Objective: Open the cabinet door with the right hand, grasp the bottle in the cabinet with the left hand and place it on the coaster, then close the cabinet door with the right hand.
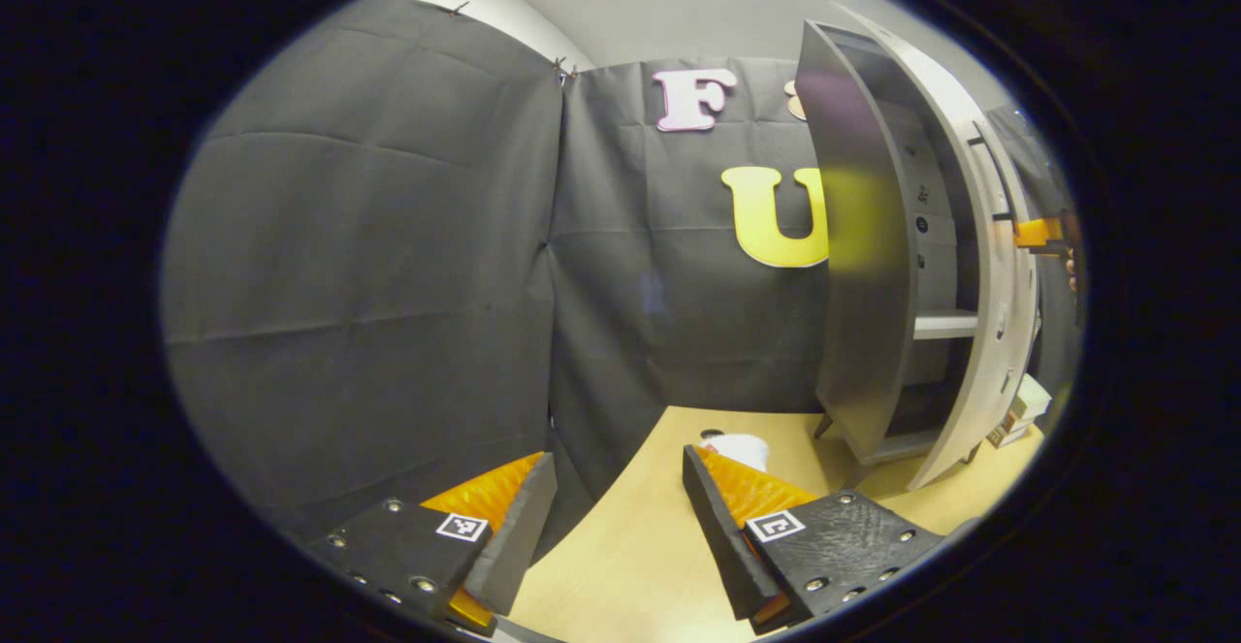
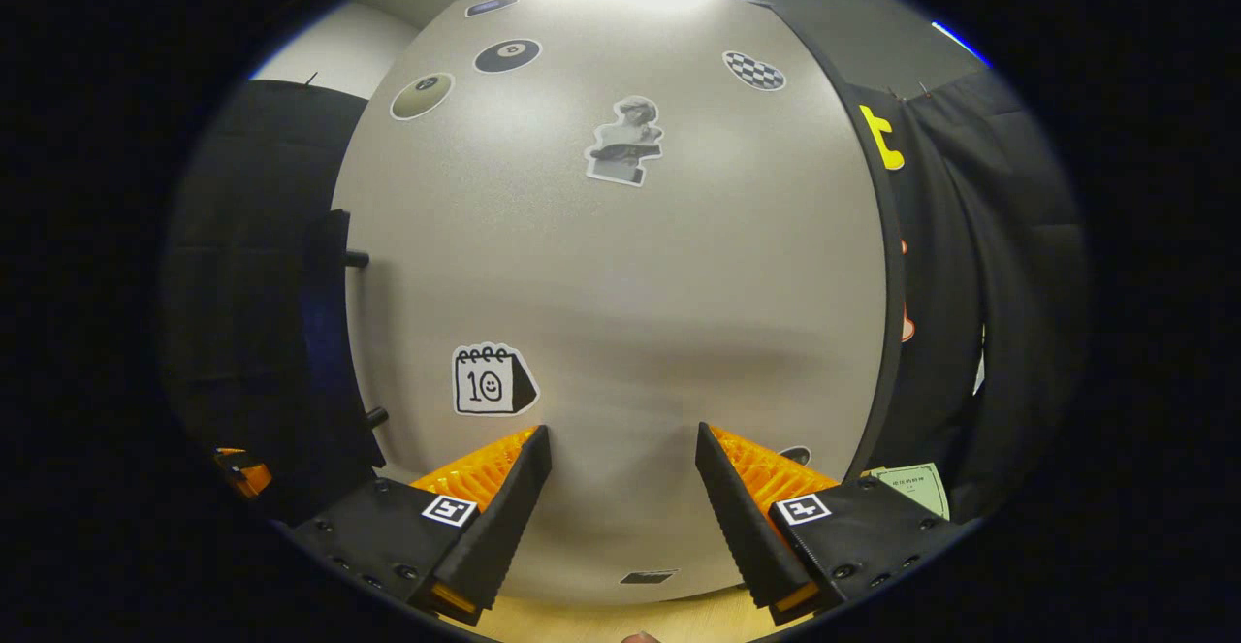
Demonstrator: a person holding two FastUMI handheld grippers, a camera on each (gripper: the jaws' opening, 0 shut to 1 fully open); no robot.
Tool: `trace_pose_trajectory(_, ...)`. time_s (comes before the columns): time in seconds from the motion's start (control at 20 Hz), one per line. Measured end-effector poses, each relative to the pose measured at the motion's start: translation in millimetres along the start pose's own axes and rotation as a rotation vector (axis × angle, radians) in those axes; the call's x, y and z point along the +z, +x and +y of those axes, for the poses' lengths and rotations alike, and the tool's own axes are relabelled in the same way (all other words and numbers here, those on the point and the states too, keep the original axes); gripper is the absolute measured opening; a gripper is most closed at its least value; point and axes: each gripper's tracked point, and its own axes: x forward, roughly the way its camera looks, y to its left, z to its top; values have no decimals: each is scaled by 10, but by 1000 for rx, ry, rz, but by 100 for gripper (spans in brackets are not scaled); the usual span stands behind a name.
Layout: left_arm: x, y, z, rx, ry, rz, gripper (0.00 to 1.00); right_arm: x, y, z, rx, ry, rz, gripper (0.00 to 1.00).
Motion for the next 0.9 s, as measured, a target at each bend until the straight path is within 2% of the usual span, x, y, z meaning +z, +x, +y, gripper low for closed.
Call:
trace_pose_trajectory(0.15, 14, -4, 8, 12, 5, 9, 80, -64, 26, 108, 14, -26, 8, 96)
trace_pose_trajectory(0.25, 15, -4, 22, 23, 5, 13, 81, -64, 31, 103, -23, -68, -13, 96)
trace_pose_trajectory(0.3, 13, -4, 24, 28, 5, 15, 81, -73, 25, 100, -40, -84, -16, 93)
trace_pose_trajectory(0.35, 13, -2, 27, 33, 5, 14, 81, -79, 22, 100, -56, -94, -21, 96)
trace_pose_trajectory(0.5, 26, 8, 45, 49, 3, 11, 79, -87, -10, 102, -98, -100, -31, 96)
trace_pose_trajectory(0.6, 34, 1, 44, 53, -2, 12, 81, -95, -36, 110, -126, -114, -40, 97)
trace_pose_trajectory(0.9, 101, -8, 43, 59, -4, -18, 80, -104, -95, 139, -162, -123, -69, 97)
